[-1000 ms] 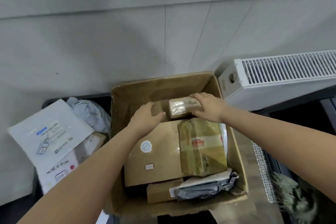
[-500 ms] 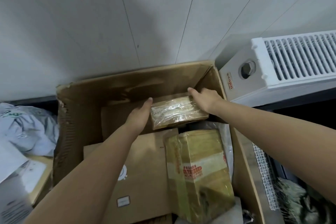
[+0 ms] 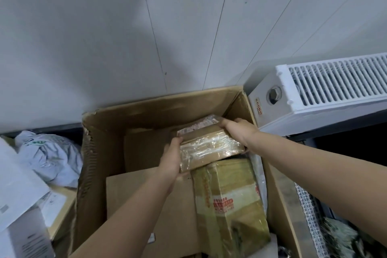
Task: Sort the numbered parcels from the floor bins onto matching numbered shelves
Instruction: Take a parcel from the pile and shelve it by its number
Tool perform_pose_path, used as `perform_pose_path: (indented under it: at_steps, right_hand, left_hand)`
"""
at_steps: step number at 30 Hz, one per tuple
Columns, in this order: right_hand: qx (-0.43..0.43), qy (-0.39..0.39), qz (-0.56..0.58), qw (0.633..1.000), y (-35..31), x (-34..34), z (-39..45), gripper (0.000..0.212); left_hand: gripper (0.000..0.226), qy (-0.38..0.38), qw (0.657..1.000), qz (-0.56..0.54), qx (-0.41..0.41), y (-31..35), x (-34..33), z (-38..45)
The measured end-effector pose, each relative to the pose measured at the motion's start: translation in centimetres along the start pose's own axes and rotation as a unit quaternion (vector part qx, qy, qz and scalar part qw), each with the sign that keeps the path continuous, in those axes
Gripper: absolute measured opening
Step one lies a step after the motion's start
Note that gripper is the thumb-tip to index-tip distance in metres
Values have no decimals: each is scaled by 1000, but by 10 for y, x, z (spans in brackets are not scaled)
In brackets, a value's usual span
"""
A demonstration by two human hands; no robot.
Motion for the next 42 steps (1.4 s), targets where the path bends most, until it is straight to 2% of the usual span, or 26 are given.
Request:
perform_pose_path:
  at_steps: [4,6,11,13,16,20,25,26,29,30,33,36,39,42]
  right_hand:
    - [44,11,8,999,-7,-5,-44,64]
    - [67,9,26,997,-13,-6,-71,56]
    - [101,-39,82,991,-17,-9,-152,28]
    - [116,-53,100,987,-15,-9,-184,26]
    - [145,-69,112,981,-20,-9,-234,27]
    - [181,-71,110,975,-33,-9,-300,31]
    - [218,-74,118,966,-44,-8,-366,44]
    - [225,-74,122,964,-46,-5,-380,47]
    - [241,-79,124,959,-51,1,-400,49]
    - [250,-83,122,957,-54,5,-407,49]
    - [283,-96,108,948,-65,15,-428,46]
    - [315,-103,82,940,-74,28,-448,36]
    - [335,-116,68,933,-76,41,-466,48]
    - [362,-112,53,924,-77,59,-478,51]
  left_hand:
    - [36,11,999,-13,-35,6,5,-48]
    - [41,13,998,-31,-58,13,6,-79]
    - [67,-25,992,-21,-120,23,6,-166]
    - [68,-29,986,3,-167,32,8,-206]
    - [87,-31,977,15,-212,45,14,-258]
    - [57,-43,965,3,-260,64,19,-325]
    - [42,-45,948,11,-314,72,17,-391]
    - [51,-34,945,17,-323,74,17,-402]
    - [114,-19,940,63,-334,77,17,-416]
    - [121,-22,935,64,-347,80,16,-423]
    - [105,-31,925,42,-375,92,5,-446]
    - [103,-28,915,41,-400,102,-4,-459]
    - [74,-15,909,-1,-417,106,-15,-471]
    - [67,-7,901,5,-433,108,-35,-483]
Point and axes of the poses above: each hand's wrist, its own z-axis towards the middle knuckle, its own x-axis out of the back of the hand, y = z × x, the point moved 6 cm from there along z, towards the middle knuckle, and after that the axes turned 13 degrees about -y, right-handed, at the moved point
